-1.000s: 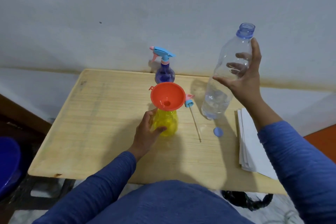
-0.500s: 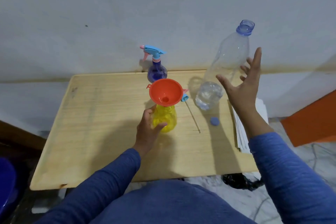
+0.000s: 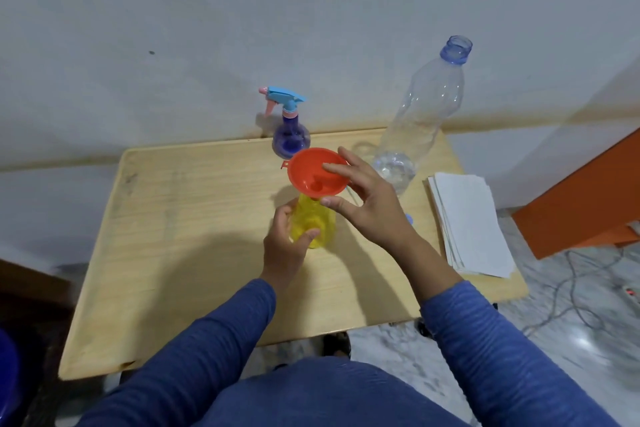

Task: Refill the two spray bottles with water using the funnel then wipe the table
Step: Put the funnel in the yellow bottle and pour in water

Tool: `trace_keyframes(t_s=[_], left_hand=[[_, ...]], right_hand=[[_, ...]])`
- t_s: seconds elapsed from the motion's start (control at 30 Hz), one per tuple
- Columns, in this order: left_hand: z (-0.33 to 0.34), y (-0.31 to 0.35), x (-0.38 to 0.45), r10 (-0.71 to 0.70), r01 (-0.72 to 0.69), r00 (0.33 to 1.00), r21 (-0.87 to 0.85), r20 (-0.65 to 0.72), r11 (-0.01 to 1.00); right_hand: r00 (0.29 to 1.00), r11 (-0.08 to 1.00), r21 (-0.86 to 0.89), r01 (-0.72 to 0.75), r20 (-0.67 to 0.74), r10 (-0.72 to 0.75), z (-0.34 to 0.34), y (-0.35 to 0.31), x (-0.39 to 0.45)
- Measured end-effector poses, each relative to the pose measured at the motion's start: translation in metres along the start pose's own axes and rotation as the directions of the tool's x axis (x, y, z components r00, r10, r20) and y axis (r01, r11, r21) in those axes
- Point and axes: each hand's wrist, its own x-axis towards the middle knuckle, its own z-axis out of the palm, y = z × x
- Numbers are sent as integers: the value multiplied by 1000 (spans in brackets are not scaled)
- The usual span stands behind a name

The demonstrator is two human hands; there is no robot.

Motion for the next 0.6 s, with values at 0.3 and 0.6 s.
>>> trace_keyframes(t_s=[0.3, 0.6], left_hand=[[-1, -10, 3, 35, -35, 999, -7, 26, 999], [0, -7, 3, -3, 3, 1000, -2, 10, 1000]], right_hand=[[989, 997, -56, 45, -140, -52, 0, -7, 6], [988, 996, 80, 40, -152, -28, -9, -18, 53]])
